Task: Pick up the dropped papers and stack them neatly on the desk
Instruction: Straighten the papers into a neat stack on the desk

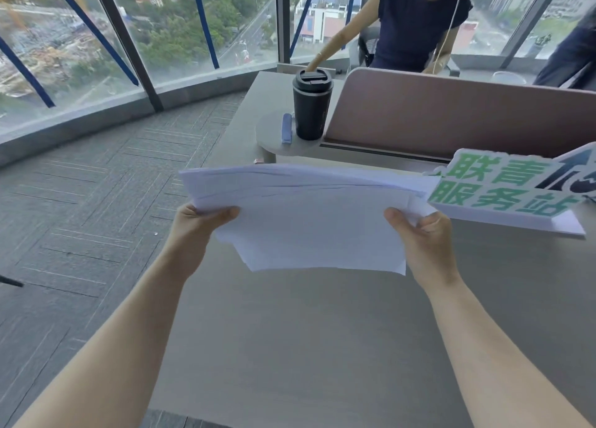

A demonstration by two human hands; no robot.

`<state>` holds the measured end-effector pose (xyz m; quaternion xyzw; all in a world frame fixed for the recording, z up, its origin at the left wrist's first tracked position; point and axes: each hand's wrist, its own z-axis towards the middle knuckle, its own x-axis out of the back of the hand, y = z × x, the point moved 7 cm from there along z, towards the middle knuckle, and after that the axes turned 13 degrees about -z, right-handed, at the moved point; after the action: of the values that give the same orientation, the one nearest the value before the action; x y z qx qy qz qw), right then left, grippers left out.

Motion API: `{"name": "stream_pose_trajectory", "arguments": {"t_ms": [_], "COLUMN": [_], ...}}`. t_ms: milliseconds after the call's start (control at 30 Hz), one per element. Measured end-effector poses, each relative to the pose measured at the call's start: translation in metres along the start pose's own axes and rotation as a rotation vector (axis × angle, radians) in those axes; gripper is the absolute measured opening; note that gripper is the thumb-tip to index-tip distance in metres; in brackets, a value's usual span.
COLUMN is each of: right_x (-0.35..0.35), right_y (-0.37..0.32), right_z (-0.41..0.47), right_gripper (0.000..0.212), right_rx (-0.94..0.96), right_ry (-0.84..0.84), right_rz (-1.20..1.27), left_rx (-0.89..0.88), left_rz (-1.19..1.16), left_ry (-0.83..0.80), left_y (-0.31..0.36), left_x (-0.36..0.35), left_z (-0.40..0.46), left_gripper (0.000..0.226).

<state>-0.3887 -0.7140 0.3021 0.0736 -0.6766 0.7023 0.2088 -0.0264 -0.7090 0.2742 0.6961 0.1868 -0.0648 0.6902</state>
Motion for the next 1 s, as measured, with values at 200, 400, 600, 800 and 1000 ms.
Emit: {"name": "stream_pose_trajectory", "arguments": {"t_ms": [200,400,600,800,1000], "right_x": [-0.037,-0.048,-0.051,-0.063,-0.041], "right_y": [0.068,0.074,0.09,0.086,0.059], "right_z": [-0.039,-0.034,-0.044,-0.032,-0.026], "right_gripper": [0.004,0.022,0.024,0.016,0.019], "right_rx": [-0.188,-0.241,-0.301,-0.27,-0.152], "right_ry": [-0.194,-0.118,-0.056,-0.086,0.011], "right_rz": [-0.088,-0.008,0.11,0.122,0.184], "left_rx": [0.138,0.114,0.214,0.182,0.033], "left_rz": [0.067,0.048,0.127,0.112,0.07], "left_ry": [0.19,0.222,0.236,0.152,0.238], "left_y": [-0.07,-0.082,-0.104,-0.103,-0.072], "left_x": [0.016,-0.004,0.002,-0.013,-0.008], "left_z": [-0.028,-0.024,-0.026,-0.008,0.003], "left_gripper": [0.034,0.019,0.031,0.043,0.015]}}
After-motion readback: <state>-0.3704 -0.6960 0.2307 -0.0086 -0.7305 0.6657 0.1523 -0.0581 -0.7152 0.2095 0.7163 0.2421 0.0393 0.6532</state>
